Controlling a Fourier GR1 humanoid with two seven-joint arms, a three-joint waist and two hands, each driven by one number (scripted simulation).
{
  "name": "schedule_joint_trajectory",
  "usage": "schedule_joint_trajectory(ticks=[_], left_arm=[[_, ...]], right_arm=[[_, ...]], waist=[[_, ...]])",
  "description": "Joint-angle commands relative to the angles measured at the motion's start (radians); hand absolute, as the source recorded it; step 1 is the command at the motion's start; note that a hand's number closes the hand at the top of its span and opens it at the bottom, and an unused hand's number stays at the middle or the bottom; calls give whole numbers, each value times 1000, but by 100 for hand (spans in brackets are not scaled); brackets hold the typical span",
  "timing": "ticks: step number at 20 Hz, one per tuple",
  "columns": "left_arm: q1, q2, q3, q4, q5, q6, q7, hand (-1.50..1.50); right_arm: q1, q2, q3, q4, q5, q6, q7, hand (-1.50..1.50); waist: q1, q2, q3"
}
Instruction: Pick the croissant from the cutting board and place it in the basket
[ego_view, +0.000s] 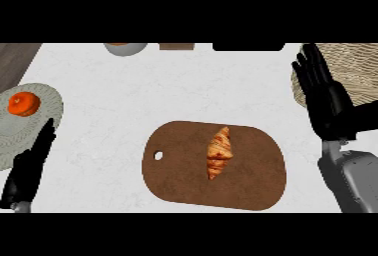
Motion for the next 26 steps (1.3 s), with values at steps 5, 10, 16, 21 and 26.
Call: schedule_joint_trajectory(ticks=[5, 10, 16, 21, 26], left_arm=[[-17, -153, -74, 96, 97, -85, 92, 0], [-7, -181, -123, 81, 125, -133, 158, 0], [-12, -152, -77, 105, 147, -152, 164, 0], [11, -155, -70, 106, 148, -140, 168, 0], [33, -168, -59, 114, 152, -131, 157, 0]], right_arm=[[-239, 178, 249, 215, 198, -52, 62, 150], [-261, 321, 530, 379, 356, 0, 75, 150], [-432, 346, 705, 580, 534, -216, 348, -150], [-709, 289, 750, 685, 733, -10, 675, -150], [-953, 322, 728, 652, 682, 349, 906, -150]], waist=[[58, -6, -4], [82, -6, -3], [71, -19, -4], [37, -44, -9], [12, -43, -5]])
